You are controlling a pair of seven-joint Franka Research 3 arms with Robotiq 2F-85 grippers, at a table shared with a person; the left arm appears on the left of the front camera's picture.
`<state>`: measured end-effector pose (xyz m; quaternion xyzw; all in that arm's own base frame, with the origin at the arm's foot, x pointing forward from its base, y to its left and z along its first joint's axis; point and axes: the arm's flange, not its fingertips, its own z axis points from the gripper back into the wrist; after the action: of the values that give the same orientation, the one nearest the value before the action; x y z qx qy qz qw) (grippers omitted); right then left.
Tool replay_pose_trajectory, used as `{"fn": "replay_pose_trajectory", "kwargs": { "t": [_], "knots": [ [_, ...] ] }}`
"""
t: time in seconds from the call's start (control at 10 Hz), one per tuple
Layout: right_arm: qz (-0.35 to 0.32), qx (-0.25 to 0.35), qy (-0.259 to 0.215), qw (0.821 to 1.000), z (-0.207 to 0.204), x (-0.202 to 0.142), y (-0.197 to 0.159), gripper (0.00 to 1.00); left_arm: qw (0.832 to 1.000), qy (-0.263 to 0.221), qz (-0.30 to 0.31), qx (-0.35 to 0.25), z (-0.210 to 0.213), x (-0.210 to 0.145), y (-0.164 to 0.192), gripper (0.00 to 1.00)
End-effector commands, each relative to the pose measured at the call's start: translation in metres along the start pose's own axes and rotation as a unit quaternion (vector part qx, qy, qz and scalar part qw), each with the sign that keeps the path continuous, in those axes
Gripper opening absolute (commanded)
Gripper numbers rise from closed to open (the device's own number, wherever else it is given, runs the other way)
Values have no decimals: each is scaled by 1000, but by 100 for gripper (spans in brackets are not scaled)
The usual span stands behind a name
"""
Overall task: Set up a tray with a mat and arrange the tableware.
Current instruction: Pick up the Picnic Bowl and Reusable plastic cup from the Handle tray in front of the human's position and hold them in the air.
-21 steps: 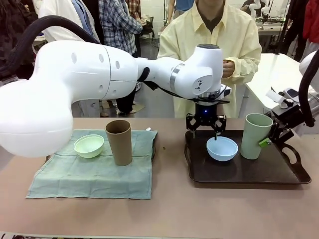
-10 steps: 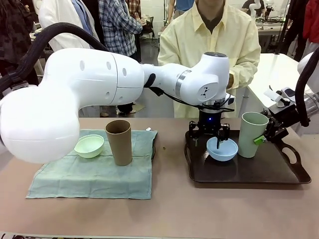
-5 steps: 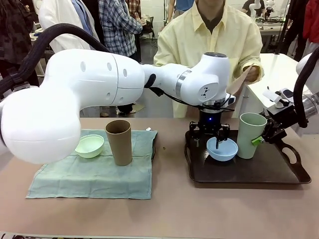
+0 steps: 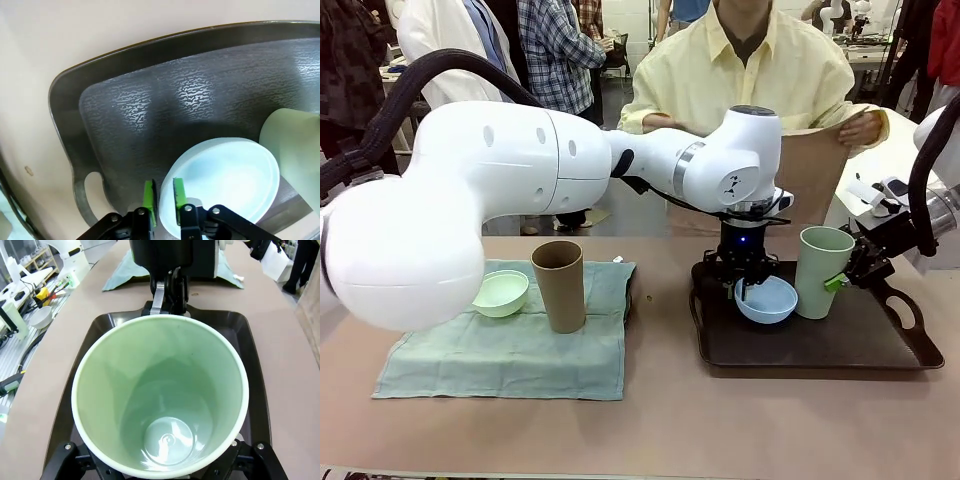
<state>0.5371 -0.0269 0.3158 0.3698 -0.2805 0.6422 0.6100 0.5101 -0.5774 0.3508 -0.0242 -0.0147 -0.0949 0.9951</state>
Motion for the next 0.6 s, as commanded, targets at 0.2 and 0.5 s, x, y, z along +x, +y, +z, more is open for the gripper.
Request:
{"fn": "replay_pose_trajectory", "kwargs": {
  "t": [0.2,0.5],
  "knots": [
    [9,-12,-5,1000,0,-4,-5,0,1000,-12,18,10,4,10,-9,0],
    [10,-66,-2,998,47,27,24,0,999,-20,44,5,38,11,8,0]
  ]
}}
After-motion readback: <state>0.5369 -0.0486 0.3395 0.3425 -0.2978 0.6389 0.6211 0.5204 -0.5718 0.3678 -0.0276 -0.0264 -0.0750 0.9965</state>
